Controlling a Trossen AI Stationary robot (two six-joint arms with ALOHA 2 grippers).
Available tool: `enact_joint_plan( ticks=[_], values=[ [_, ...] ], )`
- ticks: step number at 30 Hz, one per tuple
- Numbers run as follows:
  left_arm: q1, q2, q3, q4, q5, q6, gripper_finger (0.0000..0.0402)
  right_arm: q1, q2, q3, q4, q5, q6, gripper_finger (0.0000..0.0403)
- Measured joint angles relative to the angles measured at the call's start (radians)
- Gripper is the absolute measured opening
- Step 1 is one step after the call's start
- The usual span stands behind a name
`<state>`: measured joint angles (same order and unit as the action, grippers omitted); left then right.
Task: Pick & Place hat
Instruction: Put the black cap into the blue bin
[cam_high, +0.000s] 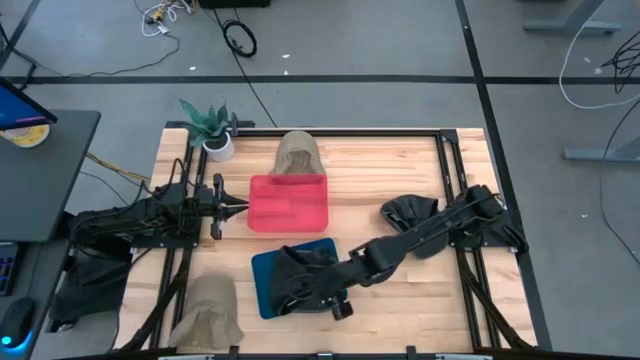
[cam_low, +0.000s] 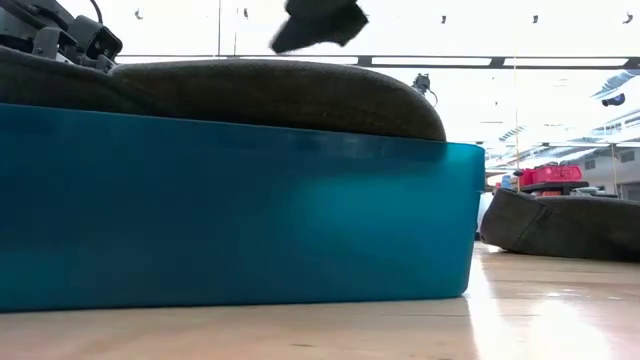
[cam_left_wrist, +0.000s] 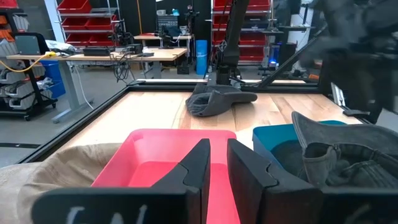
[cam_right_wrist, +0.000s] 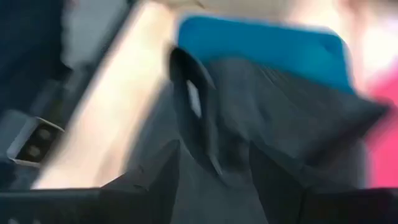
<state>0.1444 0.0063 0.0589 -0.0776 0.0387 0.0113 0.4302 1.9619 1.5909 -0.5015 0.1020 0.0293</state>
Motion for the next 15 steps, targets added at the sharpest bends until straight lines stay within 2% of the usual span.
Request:
enact_joint_plan(
  ticks=[11,15],
  values=[
    [0.000,0.000,0.000,0.000,0.000,0.000,0.0058,0.099,-0.093,0.000,-0.420,0.418,0.331,0.0176],
    [0.000,0.000,0.000,0.000,0.000,0.000,0.0058,0.156,-0.106,0.000,-0.505,0.502,0.476,0.0168]
  ],
)
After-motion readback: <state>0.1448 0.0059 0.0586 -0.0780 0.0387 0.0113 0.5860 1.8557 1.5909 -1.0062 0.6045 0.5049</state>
